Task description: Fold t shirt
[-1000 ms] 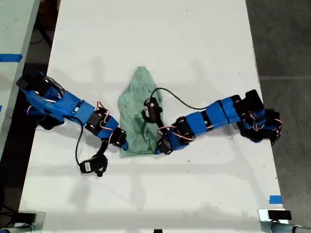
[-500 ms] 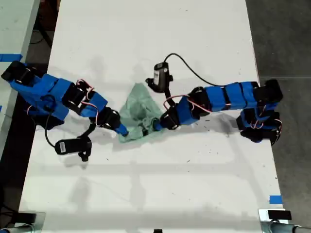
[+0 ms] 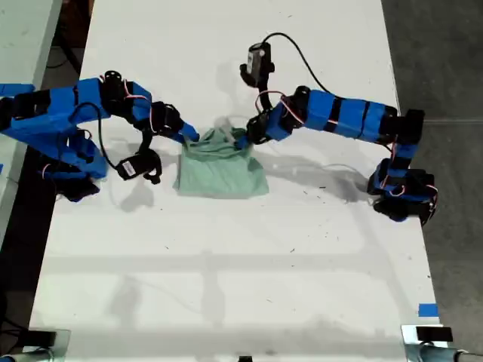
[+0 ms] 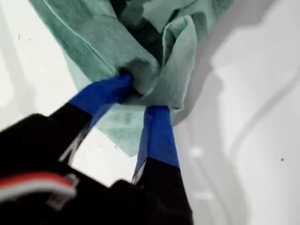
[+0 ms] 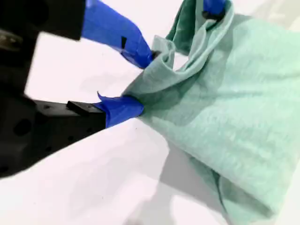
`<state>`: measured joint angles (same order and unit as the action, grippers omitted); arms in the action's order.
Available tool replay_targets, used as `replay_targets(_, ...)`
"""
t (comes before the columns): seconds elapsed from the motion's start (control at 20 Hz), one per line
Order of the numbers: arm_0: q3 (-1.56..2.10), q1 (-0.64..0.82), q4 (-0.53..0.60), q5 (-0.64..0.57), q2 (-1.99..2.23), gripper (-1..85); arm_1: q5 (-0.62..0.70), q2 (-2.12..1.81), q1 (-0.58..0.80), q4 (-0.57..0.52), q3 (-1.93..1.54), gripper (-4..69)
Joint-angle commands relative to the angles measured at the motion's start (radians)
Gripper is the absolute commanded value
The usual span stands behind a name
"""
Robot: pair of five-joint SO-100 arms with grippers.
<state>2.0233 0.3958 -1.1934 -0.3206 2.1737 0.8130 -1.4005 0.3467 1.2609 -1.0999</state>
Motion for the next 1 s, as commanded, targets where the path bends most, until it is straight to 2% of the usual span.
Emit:
replay_targets(0.0, -0.041, 0.1, -0.048, -0.048, -0.069, 16.5, 0.025, -0.023, 0.058, 0.032, 0.064, 39.7)
replay_targets(0.15, -0.078, 0.198, -0.161, -0.083, -0.032, 16.7, 0.038, -0.12, 0.086, 0.115, 0.048, 41.1)
replay_targets(0.3, -0.133, 0.291, -0.284, -0.084, 0.153, 15.1, 0.034, -0.308, 0.094, 0.199, -0.043, 39.2)
replay_targets(0.35, -0.144, 0.295, -0.304, -0.078, 0.233, 13.6, 0.018, -0.4, 0.083, 0.207, -0.112, 35.9)
replay_targets(0.4, -0.141, 0.261, -0.311, -0.051, 0.313, 9.8, -0.009, -0.506, 0.058, 0.207, -0.202, 29.4)
replay_targets(0.45, -0.115, 0.178, -0.305, 0.006, 0.383, 4.2, -0.048, -0.623, 0.021, 0.198, -0.324, 18.1)
replay_targets(0.5, -0.055, 0.064, -0.268, 0.091, 0.462, -0.1, -0.087, -0.759, -0.025, 0.17, -0.472, 4.7)
replay_targets(0.6, 0.224, -0.158, -0.051, 0.215, 0.672, -0.2, -0.178, -1.097, -0.115, 0.077, -0.842, 2.2)
replay_targets(0.65, 0.433, -0.196, 0.072, 0.236, 0.799, -0.2, -0.227, -1.299, -0.144, 0.038, -1.048, 2.2)
replay_targets(0.75, 0.844, -0.195, 0.264, 0.238, 1.058, -0.2, -0.29, -1.732, -0.17, 0.003, -1.44, 2.2)
replay_targets(0.8, 1.012, -0.183, 0.322, 0.229, 1.203, -0.2, -0.308, -1.931, -0.183, 0.023, -1.605, 2.2)
replay_targets(0.85, 1.173, -0.156, 0.314, 0.215, 1.393, -0.2, -0.316, -2.109, -0.192, 0.069, -1.746, 2.2)
replay_targets(0.95, 1.264, -0.106, 0.396, 0.175, 1.307, -0.2, -0.328, -2.103, -0.173, 0.075, -1.965, 2.3)
